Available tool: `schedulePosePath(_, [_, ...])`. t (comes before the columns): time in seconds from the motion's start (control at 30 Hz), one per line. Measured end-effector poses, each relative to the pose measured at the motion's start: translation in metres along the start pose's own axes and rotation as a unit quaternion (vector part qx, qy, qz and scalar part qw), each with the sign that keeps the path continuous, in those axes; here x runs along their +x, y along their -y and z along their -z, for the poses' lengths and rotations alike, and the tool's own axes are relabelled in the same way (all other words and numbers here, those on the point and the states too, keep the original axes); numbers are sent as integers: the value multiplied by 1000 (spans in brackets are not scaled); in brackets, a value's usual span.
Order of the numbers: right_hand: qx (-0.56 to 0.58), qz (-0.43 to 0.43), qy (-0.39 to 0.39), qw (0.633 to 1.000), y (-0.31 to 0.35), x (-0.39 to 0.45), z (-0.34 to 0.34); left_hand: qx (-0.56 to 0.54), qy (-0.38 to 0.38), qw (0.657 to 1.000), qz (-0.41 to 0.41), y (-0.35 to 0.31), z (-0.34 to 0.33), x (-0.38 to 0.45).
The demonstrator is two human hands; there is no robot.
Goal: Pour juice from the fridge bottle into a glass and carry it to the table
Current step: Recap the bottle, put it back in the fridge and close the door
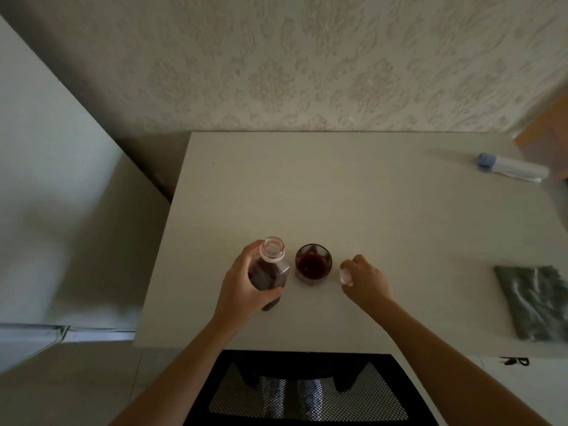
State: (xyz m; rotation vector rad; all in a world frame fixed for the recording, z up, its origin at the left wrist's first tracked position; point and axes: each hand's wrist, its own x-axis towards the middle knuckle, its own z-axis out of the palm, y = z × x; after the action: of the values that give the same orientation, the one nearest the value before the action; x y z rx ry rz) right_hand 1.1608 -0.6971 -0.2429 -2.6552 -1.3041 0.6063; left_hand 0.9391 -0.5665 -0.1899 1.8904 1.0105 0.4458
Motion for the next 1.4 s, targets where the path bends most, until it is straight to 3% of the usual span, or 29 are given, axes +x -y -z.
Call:
schedulePosePath(0.1, [124, -21, -66, 990, 7, 2, 18, 6, -1, 1000, -4, -4, 3, 0])
schedulePosePath(0.2, [274, -34, -109, 955, 25, 4, 50, 14, -2, 1000, -13, -14, 7, 0])
schedulePosePath(0.33, [479, 12, -110, 871, 63, -4, 99, 25, 3, 999, -47, -36, 16, 1])
schedulePosePath(0.43, [528, 87, -73, 841, 93, -16, 130, 44, -9, 995, -88, -55, 23, 1])
schedulePosePath(0.63, [534, 190, -63, 822, 129, -40, 176, 53, -38, 989, -130, -91, 43, -5])
schedulePosePath(1.0, [262, 350, -58, 897, 144, -61, 225, 82, -37, 982, -164, -122, 78, -20])
schedulePosePath(1.27, [172, 400, 24, 900, 153, -58, 258, 69, 7, 987, -146, -128, 92, -23])
schedulePosePath(1.33, [156, 392, 6, 907, 154, -59, 260, 71, 12, 986, -150, -128, 94, -22])
schedulePosePath(1.4, [144, 380, -60, 912, 157, -61, 257, 70, 2, 986, -149, -129, 96, -23])
